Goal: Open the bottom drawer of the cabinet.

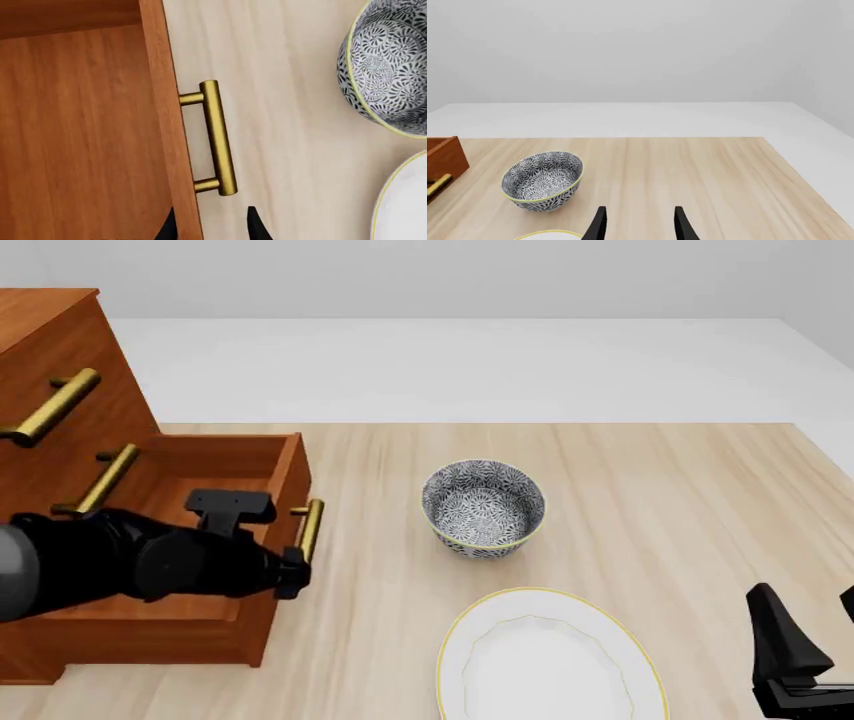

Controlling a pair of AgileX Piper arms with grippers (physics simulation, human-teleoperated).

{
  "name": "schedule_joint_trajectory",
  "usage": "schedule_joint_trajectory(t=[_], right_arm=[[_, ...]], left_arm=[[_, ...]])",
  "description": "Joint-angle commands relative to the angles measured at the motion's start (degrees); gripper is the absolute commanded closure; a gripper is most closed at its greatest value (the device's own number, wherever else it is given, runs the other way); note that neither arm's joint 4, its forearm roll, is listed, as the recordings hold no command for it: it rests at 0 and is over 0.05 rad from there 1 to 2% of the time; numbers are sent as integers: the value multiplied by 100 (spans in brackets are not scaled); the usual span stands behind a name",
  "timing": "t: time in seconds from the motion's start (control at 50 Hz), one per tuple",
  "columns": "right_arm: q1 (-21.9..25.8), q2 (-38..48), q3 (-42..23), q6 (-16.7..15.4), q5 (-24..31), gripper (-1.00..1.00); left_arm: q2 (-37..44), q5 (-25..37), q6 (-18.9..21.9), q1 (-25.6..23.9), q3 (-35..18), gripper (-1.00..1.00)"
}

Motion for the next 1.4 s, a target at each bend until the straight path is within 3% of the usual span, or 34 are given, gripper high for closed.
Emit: schedule_joint_trajectory(t=[0.02, 0.26, 0.34, 0.38, 0.46, 0.52, 0.58, 0.78, 0.98, 1.14, 1.4], right_arm=[[-2, 0, 0, -1, 0, -100], [-1, -2, 0, 0, 1, -100], [-1, -1, 0, 0, 1, -100], [-1, -1, 0, 0, 0, -100], [0, -1, 0, 0, 0, -100], [-1, 2, 0, -1, 0, -100], [0, 0, 0, 0, 0, -100], [-1, 0, 0, 2, 0, -100], [0, 1, 0, 1, 0, -100], [0, 2, 0, -1, 0, -100], [2, -1, 0, 0, 0, -100]], left_arm=[[159, -54, 179, -486, -252, -100], [146, -38, 154, -622, -321, -100], [50, 0, 271, -517, -350, -100], [-179, 44, 566, -350, -384, -100], [-781, 251, 893, -110, -482, -100], [-1431, 278, 1404, 176, -403, -100], [-1812, 276, 1538, 273, -289, -100], [-3020, 479, 1364, 179, 93, -100], [-4929, 995, 1637, 193, 398, -100], [-6337, 1604, 1546, 237, 574, -100], [-8146, 3192, 1667, 189, 24, -100]])
